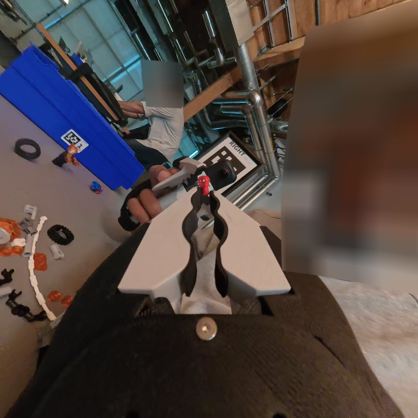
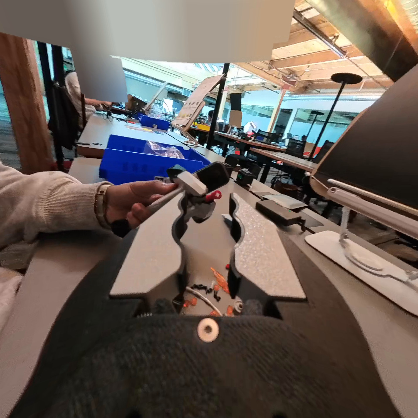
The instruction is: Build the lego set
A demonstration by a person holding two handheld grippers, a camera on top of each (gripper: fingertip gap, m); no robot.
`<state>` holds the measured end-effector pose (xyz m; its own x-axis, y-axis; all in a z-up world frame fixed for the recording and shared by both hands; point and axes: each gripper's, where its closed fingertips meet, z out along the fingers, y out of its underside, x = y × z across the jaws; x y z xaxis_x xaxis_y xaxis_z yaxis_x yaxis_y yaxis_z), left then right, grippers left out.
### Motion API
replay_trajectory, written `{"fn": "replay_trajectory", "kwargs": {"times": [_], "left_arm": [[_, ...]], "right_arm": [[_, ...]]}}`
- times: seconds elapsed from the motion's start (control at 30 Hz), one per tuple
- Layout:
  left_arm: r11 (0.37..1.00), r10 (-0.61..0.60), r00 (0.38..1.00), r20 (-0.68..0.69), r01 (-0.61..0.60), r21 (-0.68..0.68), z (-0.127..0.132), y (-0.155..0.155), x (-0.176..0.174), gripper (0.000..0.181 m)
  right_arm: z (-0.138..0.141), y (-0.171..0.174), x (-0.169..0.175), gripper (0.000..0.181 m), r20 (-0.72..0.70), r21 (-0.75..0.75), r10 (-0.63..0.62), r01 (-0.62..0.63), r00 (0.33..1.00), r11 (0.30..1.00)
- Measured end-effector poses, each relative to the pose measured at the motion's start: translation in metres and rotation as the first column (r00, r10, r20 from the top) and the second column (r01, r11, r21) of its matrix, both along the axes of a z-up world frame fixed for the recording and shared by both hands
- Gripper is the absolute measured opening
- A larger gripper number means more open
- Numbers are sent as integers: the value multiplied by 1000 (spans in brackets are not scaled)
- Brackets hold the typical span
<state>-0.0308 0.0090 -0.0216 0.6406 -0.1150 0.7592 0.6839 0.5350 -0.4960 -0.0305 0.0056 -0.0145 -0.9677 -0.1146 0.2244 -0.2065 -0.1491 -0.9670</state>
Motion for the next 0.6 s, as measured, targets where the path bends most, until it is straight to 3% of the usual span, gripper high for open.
{"fn": "replay_trajectory", "kwargs": {"times": [0.03,0.1,0.3,0.6], "left_arm": [[1000,12,1000,-18,-12,-19,0,1,0,6],[998,18,999,-31,-20,-65,-3,5,1,6],[993,-10,1000,-1,9,-118,-13,13,2,6],[988,-14,1000,11,15,-153,-18,16,2,6]], "right_arm": [[-1,0,1,37,8,6,15,-16,1000,1000],[-5,2,5,43,-37,23,32,-31,999,999],[-19,2,3,27,-297,45,-82,100,951,994],[-23,0,2,19,-348,57,-110,139,931,989]]}}
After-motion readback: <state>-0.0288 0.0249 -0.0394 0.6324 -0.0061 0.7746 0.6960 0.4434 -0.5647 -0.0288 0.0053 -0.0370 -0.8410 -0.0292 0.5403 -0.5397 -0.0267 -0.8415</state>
